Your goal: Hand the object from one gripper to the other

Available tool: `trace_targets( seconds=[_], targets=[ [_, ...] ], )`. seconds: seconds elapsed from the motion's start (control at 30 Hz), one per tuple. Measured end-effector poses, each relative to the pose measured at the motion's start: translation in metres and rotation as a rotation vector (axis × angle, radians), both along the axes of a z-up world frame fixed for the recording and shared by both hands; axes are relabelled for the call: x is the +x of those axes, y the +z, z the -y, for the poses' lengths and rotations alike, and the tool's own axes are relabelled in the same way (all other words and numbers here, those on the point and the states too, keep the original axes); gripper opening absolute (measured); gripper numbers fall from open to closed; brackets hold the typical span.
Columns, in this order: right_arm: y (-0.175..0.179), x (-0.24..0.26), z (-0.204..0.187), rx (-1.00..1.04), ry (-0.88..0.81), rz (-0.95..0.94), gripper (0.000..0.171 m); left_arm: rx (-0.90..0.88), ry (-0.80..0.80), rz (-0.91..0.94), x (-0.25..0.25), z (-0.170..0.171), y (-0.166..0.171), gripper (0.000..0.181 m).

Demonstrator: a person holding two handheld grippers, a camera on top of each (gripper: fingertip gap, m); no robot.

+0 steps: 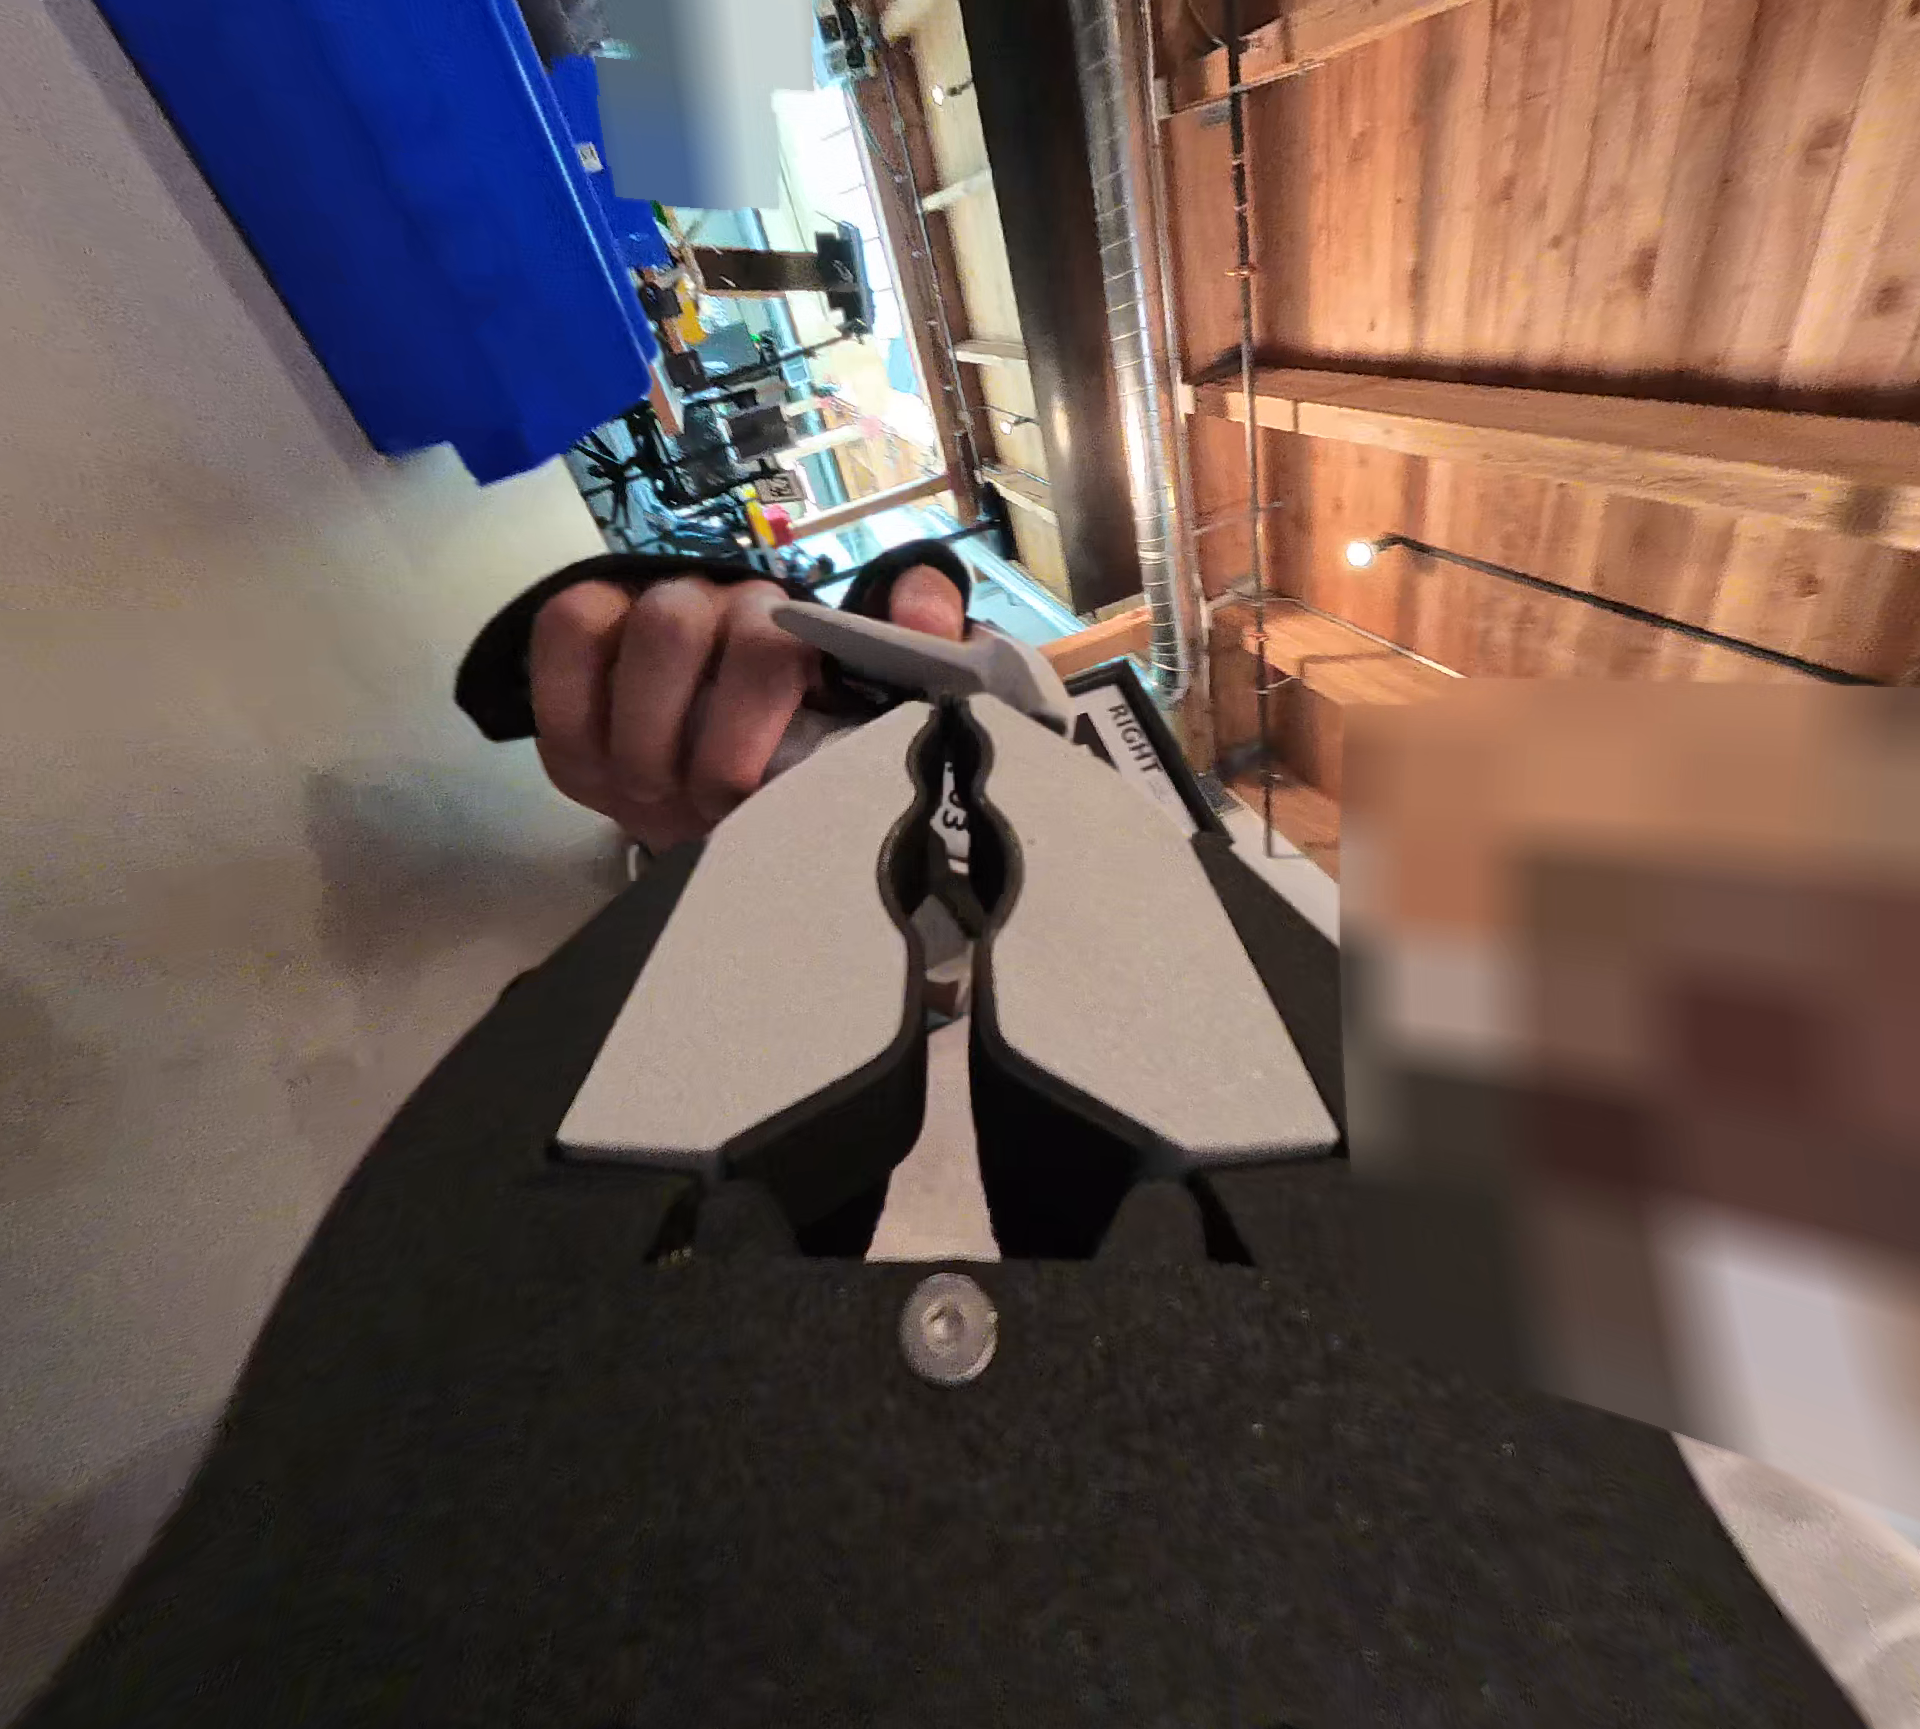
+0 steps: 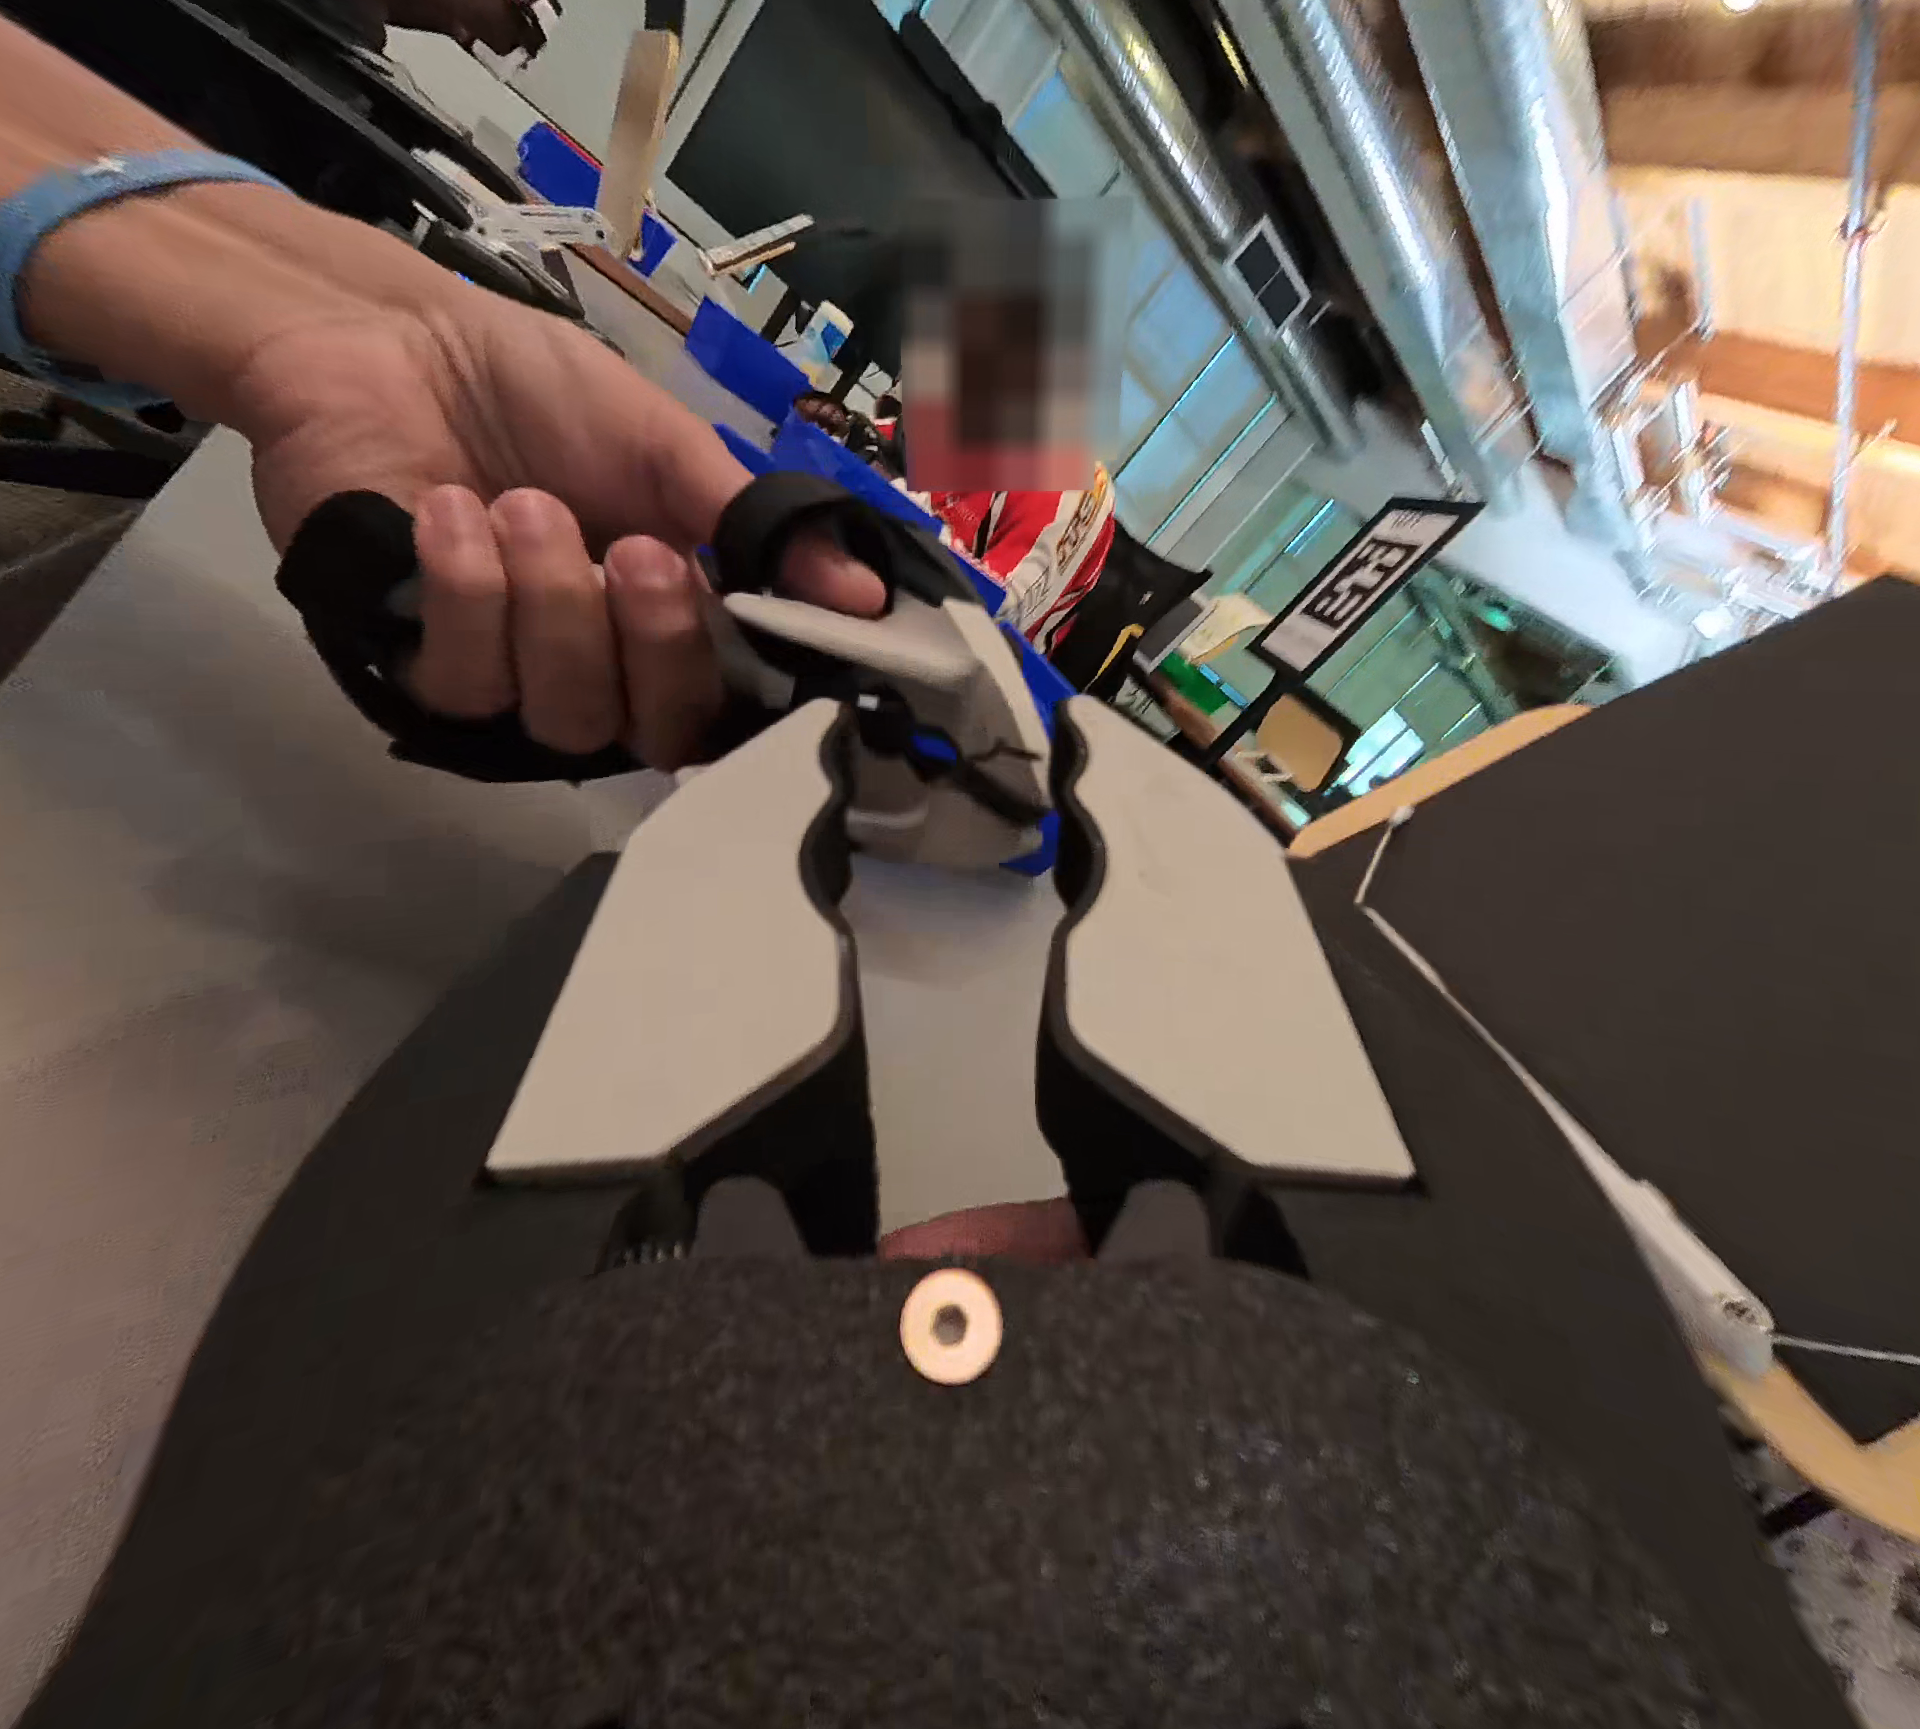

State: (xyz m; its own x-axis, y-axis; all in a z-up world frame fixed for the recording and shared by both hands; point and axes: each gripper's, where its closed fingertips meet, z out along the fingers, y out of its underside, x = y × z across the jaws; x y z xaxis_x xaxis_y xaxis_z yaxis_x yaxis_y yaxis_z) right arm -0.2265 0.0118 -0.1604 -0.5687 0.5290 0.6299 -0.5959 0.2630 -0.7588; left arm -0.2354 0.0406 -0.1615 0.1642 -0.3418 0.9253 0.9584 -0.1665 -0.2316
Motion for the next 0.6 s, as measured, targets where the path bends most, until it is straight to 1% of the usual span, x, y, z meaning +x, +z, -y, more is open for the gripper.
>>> trace_targets(
  seconds=[0.07, 0.13, 0.23, 0.33, 0.43, 0.5, 0.57, 0.6],
  targets=[
    [0.003, 0.005, -0.002, 0.011, -0.010, -0.065, 0.019, 0.018, -0.024, 0.032, 0.004, -0.003, 0.001, 0.000],
    [0.004, 0.007, -0.004, 0.026, -0.020, -0.107, 0.009, 0.021, -0.042, 0.046, 0.007, -0.003, 0.001, 0.000],
    [0.001, 0.008, -0.005, 0.050, -0.019, -0.129, 0.007, 0.026, -0.047, 0.064, 0.006, -0.002, 0.000, 0.000],
    [-0.005, 0.008, -0.002, 0.090, -0.012, -0.148, 0.000, 0.027, -0.046, 0.077, 0.005, -0.002, -0.001, 0.001],
    [-0.006, 0.007, -0.001, 0.097, -0.015, -0.122, 0.000, 0.015, -0.035, 0.075, 0.004, -0.002, -0.004, 0.001],
    [-0.006, 0.004, -0.003, 0.085, -0.008, -0.067, 0.000, 0.013, -0.013, 0.032, 0.001, -0.001, -0.004, 0.001],
    [-0.004, 0.001, -0.006, 0.058, 0.009, 0.000, 0.000, -0.001, 0.020, -0.051, -0.002, 0.000, -0.003, 0.003],
    [-0.002, 0.000, -0.008, 0.041, 0.012, 0.032, 0.000, -0.026, 0.052, -0.112, -0.007, 0.001, -0.005, 0.009]
  ],
)
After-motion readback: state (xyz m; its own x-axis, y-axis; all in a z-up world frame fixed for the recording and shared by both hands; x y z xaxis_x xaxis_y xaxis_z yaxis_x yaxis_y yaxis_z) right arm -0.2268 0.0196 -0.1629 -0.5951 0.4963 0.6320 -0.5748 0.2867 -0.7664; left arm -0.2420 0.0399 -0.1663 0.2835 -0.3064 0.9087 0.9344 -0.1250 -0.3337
